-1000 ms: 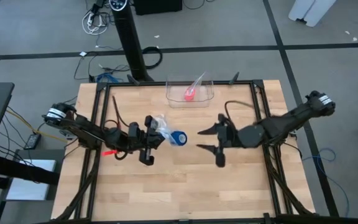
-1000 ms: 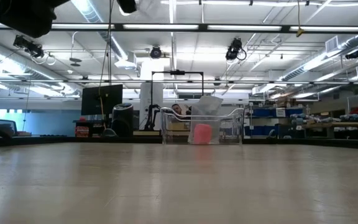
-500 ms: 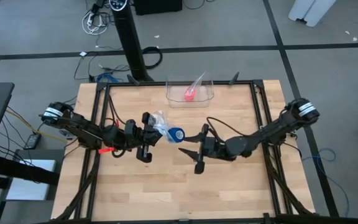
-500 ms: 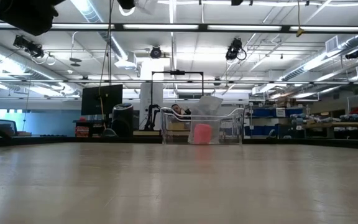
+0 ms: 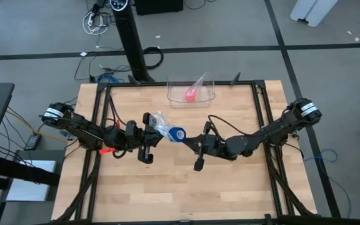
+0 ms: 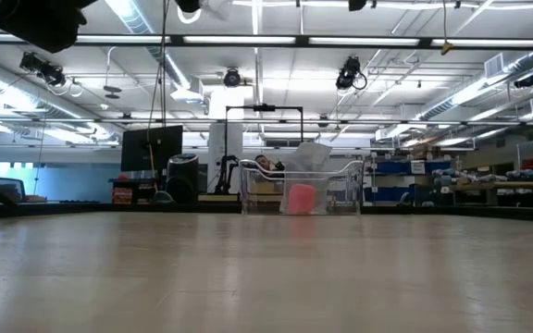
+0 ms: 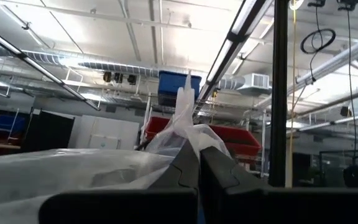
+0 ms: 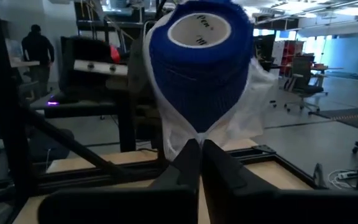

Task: Roll bandage
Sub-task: Put the blue bandage into the transparent zip bag

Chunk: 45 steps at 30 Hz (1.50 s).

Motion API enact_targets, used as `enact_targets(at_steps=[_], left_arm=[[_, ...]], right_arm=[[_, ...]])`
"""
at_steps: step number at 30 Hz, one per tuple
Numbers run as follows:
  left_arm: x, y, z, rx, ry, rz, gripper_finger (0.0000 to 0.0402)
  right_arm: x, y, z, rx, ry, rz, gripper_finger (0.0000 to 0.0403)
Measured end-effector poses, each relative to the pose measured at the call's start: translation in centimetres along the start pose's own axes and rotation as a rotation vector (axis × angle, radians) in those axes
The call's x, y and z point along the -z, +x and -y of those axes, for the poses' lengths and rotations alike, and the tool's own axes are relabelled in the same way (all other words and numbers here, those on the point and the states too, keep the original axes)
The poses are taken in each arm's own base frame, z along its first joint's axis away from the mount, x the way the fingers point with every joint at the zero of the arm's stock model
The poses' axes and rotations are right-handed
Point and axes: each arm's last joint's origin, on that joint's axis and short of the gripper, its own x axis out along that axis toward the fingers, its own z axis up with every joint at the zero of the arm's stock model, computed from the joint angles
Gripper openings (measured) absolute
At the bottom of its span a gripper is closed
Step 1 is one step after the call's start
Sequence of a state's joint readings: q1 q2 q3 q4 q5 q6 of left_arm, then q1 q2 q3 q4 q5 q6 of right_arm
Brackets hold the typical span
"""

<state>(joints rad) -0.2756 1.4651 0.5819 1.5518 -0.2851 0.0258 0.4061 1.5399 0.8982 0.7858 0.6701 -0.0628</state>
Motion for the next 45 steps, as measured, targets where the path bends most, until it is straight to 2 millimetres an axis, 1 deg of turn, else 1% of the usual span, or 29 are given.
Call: enact_targets(at_steps=[6, 12, 18, 23, 29, 37, 42, 45], left_arm=[[0.8, -0.6, -0.1, 0.006, 0.036, -0.070, 0.0003], [1.5, -0.9, -0.2, 0.006, 0.059, -0.129, 0.0003], [2.8, -1.1, -0.3, -0.024, 0.104, -0.261, 0.0004], [3.3, -1.3, -0.4, -0.024, 0.121, -0.316, 0.0015], [2.2, -1.3, -0.5, -0.041, 0.132, -0.359, 0.0035], [-0.6, -1.0, -0.2, -0.026, 0.123, -0.425, 0.0065], [-2.2, -0.7, 0.2, -0.012, 0.126, -0.436, 0.0095], [-3.0, -0.4, 0.2, 0.000, 0.180, -0.454, 0.0115]], right_arm=[[-2.1, -2.0, 0.5, 0.019, -0.053, -0.056, 0.0004], [-3.8, -3.7, 0.9, 0.023, -0.074, -0.076, 0.0002], [-4.9, -4.7, 1.6, 0.021, -0.082, -0.091, 0.0001], [-5.4, -5.2, 2.2, 0.016, -0.088, -0.102, 0.0001], [-6.1, -5.9, 2.9, 0.022, -0.067, -0.118, 0.0000], [-6.1, -6.1, 3.2, 0.026, -0.062, -0.138, 0.0000], [-6.1, -6.1, 3.3, 0.026, -0.059, -0.142, 0.0000], [-6.0, -6.2, 3.3, 0.026, -0.060, -0.146, 0.0000]])
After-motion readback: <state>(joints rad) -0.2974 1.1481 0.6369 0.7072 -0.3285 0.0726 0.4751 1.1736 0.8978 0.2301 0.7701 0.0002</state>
